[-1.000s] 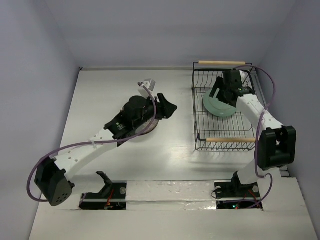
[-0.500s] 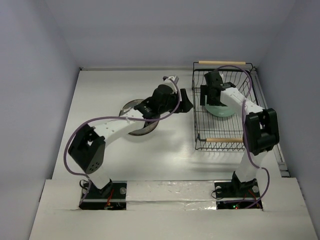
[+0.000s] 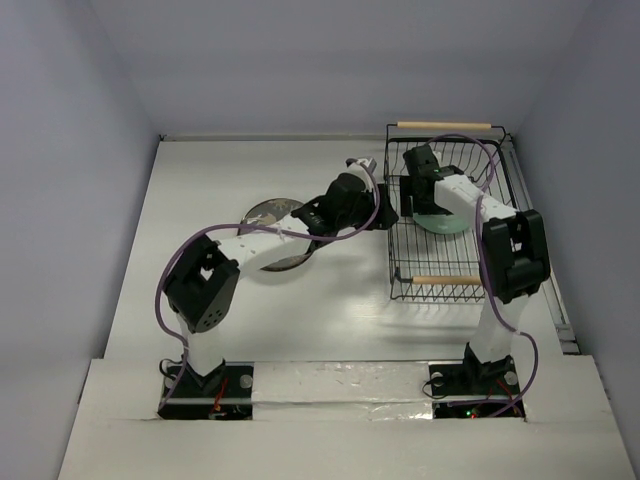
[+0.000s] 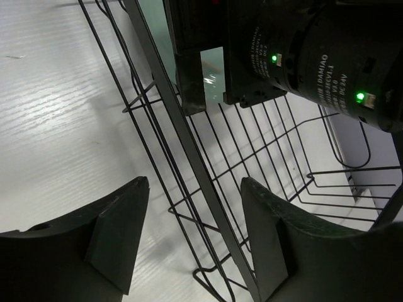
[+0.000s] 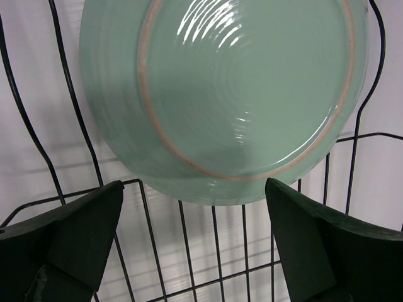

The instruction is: Unload the plates from the dish rack

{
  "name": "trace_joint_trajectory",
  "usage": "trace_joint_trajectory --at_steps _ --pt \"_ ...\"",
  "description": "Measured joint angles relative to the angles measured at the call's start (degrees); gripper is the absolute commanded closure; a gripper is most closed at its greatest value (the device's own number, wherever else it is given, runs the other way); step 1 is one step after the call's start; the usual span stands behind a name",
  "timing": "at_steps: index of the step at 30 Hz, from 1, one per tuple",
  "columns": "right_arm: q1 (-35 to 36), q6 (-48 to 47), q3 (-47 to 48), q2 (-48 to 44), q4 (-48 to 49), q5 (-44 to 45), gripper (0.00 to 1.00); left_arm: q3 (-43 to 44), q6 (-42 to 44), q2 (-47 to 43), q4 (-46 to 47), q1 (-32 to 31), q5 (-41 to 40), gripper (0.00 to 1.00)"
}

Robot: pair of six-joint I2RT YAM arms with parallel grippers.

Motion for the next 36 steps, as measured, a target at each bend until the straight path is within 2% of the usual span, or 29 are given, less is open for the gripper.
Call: trace_joint_trajectory --at_steps 12,17,22,35,36 --pt "1.2 -1.2 0.8 2.3 -2.4 0.4 0.0 -1.0 -2.3 2.6 4.6 0.0 -1.2 0.55" --pt "1.7 -0.8 6.4 6.9 -7.4 1.3 0.0 -1.7 -3.1 2.6 5.9 0.0 -1.4 0.58" --pt "1.9 2.0 12.6 10.7 -10.8 5.3 0.0 -2.5 -3.8 2.6 7.6 0.0 -1.6 0.65" --pt "2.8 6.8 12.9 11.6 -14.8 13.1 0.0 -4.0 -5.3 2.6 10.9 -0.1 -1.5 0.68" --pt "2.8 6.9 12.9 11.7 -14.9 13.4 0.03 -4.0 -5.3 2.6 10.9 -0.1 -1.5 0.71"
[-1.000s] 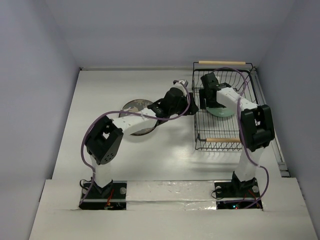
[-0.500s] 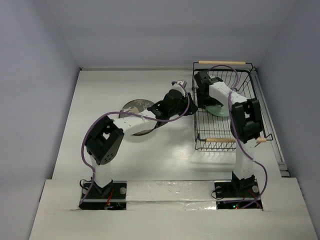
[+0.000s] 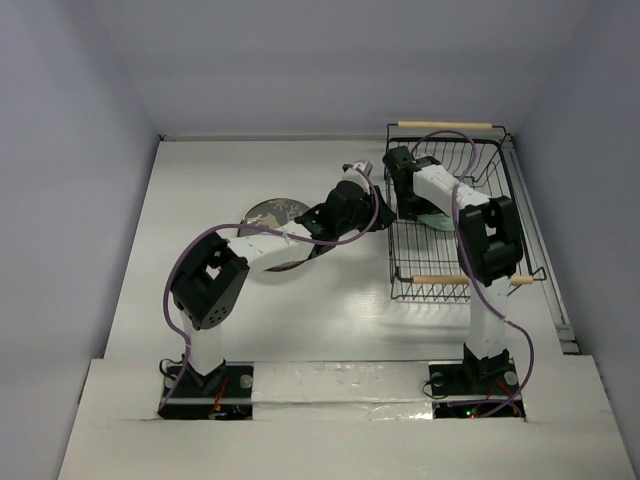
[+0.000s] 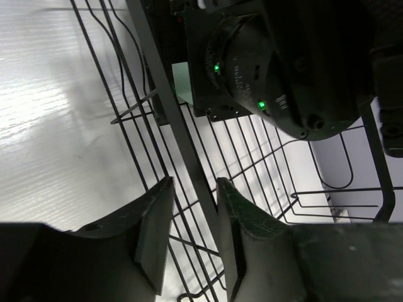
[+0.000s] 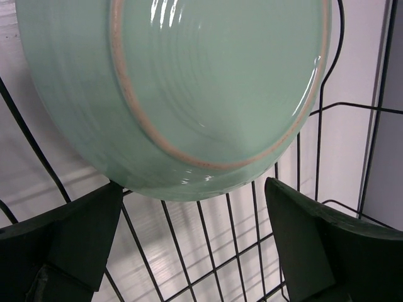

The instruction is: Unload the plates from the dish rack

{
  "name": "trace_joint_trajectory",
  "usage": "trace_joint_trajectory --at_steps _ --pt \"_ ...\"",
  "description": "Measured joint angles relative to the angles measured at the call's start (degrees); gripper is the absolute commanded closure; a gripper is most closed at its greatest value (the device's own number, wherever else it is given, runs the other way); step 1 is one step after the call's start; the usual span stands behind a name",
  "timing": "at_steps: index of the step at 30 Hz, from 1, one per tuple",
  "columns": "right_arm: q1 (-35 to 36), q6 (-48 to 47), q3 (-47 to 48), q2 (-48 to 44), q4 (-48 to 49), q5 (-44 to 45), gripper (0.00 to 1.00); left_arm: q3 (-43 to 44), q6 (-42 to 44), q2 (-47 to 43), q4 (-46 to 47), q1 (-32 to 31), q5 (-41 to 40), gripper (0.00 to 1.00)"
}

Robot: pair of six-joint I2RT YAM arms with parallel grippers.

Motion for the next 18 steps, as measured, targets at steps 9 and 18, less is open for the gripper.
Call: trace_joint_trajectory --at_steps 9,18 --pt "0.8 1.0 0.0 -1.6 -0.3 4.5 0.16 0.0 -0.2 0.2 1.9 -0.3 -0.2 0.9" --pt "0.1 1.0 0.6 -8.3 -0.7 11.6 0.2 0.0 -0.3 0.4 2.9 -0.2 -1.9 1.0"
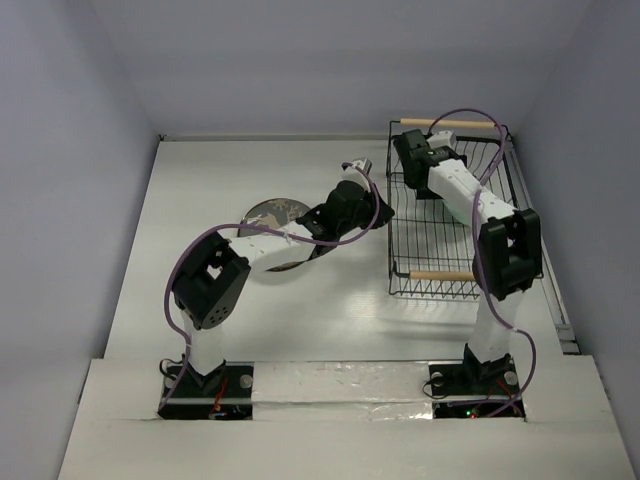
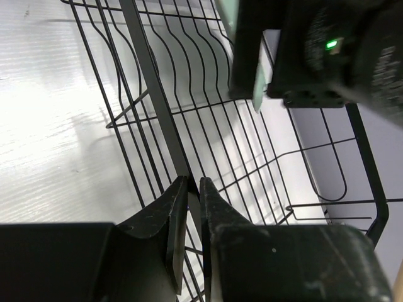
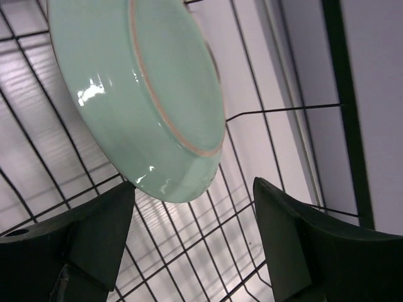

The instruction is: Unload the plates from the dish rack

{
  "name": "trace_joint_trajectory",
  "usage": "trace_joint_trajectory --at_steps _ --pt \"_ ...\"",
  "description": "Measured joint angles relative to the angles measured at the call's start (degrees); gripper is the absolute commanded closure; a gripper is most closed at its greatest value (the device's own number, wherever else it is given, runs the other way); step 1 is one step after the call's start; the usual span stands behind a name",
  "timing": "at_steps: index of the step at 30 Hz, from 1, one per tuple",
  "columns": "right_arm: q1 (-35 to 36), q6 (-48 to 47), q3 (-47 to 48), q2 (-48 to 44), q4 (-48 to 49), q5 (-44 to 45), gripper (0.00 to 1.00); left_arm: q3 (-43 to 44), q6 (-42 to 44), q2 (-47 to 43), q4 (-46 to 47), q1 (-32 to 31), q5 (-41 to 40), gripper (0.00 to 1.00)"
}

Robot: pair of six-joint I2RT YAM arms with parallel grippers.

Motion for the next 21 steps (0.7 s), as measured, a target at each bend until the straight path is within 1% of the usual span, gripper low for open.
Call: trace_joint_trajectory --at_steps 6,13,17,21 --pt "-2.7 -0.2 0.0 -3.3 0.8 0.9 0.24 0.0 0.0 0.0 0.2 0.0 -0.1 1.0" --pt "-9.7 -0.5 -2.9 -7.0 3.7 0.7 0.29 0.0 0.0 0.2 0.3 -0.1 -0.3 1.0" --pt "-13.8 -0.5 -4.0 -8.3 5.1 -2.0 0.3 0.0 0.0 0.2 0.3 -0.4 -1.2 1.0" --pt "-16.3 -1.1 -4.2 -8.7 7.3 -5.8 0.34 0.0 0.0 0.2 0.4 -0.6 -1.8 1.0"
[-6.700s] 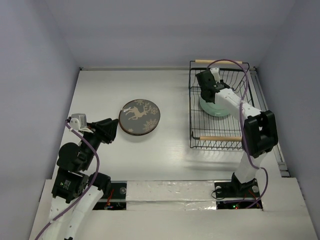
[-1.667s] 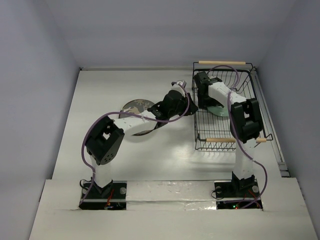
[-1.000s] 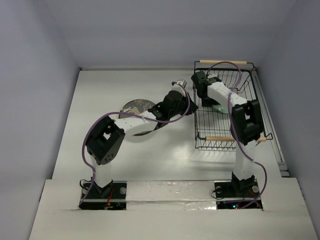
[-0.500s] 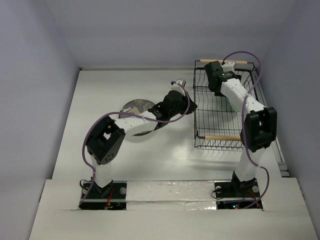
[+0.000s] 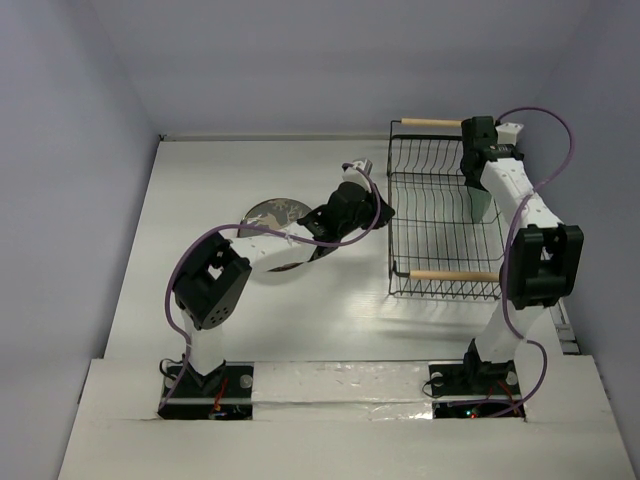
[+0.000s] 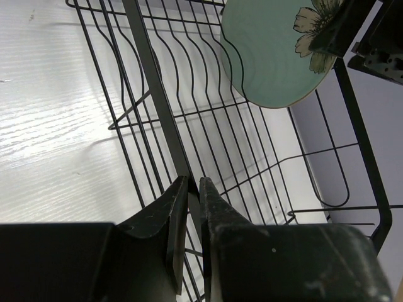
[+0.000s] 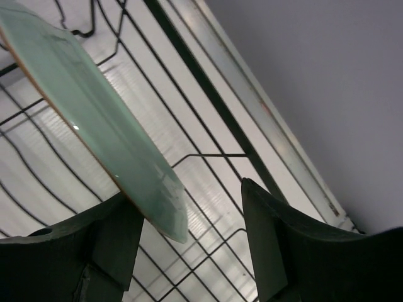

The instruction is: Unload the plates from the dish rack

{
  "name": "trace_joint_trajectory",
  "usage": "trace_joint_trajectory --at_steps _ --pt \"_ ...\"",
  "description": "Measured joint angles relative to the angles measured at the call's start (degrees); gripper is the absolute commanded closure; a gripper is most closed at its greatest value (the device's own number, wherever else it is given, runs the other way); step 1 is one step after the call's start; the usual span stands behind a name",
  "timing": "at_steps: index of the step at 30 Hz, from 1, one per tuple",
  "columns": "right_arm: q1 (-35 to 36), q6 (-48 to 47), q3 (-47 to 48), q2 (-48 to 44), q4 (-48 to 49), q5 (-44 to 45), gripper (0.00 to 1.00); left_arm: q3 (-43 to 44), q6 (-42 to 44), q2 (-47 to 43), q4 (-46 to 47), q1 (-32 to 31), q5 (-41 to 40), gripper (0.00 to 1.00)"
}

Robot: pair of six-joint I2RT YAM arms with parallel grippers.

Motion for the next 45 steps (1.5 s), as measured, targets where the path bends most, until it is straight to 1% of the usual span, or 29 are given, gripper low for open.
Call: trace_joint_trajectory --at_steps 2,3,5,6,8,9,12,16,24,25,27,33,35,36,37,39,40,42,43,45 --pt "-0.5 -0.4 0.0 0.0 1.2 -2.4 0.37 0.0 0.0 0.0 0.0 0.0 0.0 1.0" --pt "-0.6 -0.5 0.0 0.0 1.7 -3.3 0.42 0.0 0.0 0.0 0.0 0.0 -0.1 1.0" --pt "-0.6 -1.2 0.0 0.1 2.9 -5.3 0.5 0.0 0.0 0.0 0.0 0.0 -0.2 1.0" --pt "-0.6 -1.3 0.0 0.3 3.5 -6.1 0.62 0.0 0.0 0.0 0.0 0.0 -0.2 1.0" --pt "-0.6 -2.0 0.0 0.9 4.4 -7.2 0.74 0.0 0.0 0.0 0.0 0.0 -0.2 1.0" --pt "-0.6 -2.3 0.0 1.2 4.6 -7.1 0.87 0.0 0.1 0.0 0.0 0.0 -0.2 1.0" --pt "-0.7 -6.6 0.0 1.9 3.5 -5.8 1.0 0.0 0.5 0.0 0.4 0.0 -1.0 1.0" --pt "-0.9 -8.6 0.0 1.5 3.0 -5.8 1.0 -0.1 0.8 0.0 1.4 1.0 -1.8 1.0" --pt "-0.8 -9.6 0.0 -0.8 0.9 -6.6 1.0 -0.2 1.2 0.0 1.2 1.0 -0.9 0.9" --pt "-0.8 -9.8 0.0 -1.6 0.4 -6.5 1.0 -0.2 1.3 0.0 1.1 0.9 -0.7 0.88" --pt "-0.7 -9.5 0.0 -4.2 0.3 -6.1 1.0 -0.2 1.4 0.0 1.0 0.7 -0.2 0.86" --pt "-0.1 -9.4 4.1 -13.1 1.7 -5.4 1.0 0.7 1.4 0.2 -0.7 -0.8 0.7 0.85" --pt "0.0 -9.3 5.2 -14.8 2.3 -5.3 1.0 1.3 1.5 0.4 -1.3 -1.2 0.7 0.77" --pt "0.0 -9.2 5.3 -15.4 2.7 -5.4 1.0 1.4 1.6 0.5 -1.5 -1.5 0.7 0.71" --pt "0.0 -8.9 5.3 -16.0 2.9 -5.6 1.0 1.6 1.5 0.6 -1.8 -1.6 0.9 0.55" --pt "0.0 -8.2 5.0 -17.1 2.8 -7.3 1.0 1.6 1.9 0.7 -2.6 -1.9 1.0 0.37" --pt "0.0 -7.6 4.6 -17.8 2.7 -8.5 1.0 1.6 2.1 0.7 -3.0 -2.0 0.6 0.25" --pt "0.1 -6.5 3.6 -19.5 2.8 -10.9 1.0 1.6 2.8 0.3 -3.7 -2.2 -0.3 0.15" --pt "0.3 -5.9 3.0 -20.5 2.7 -12.5 1.0 1.6 3.0 -0.1 -4.1 -2.2 -0.8 0.08" --pt "0.6 -4.8 1.9 -23.1 2.6 -15.8 1.0 1.6 3.9 -1.8 -4.9 -2.2 -2.0 0.02"
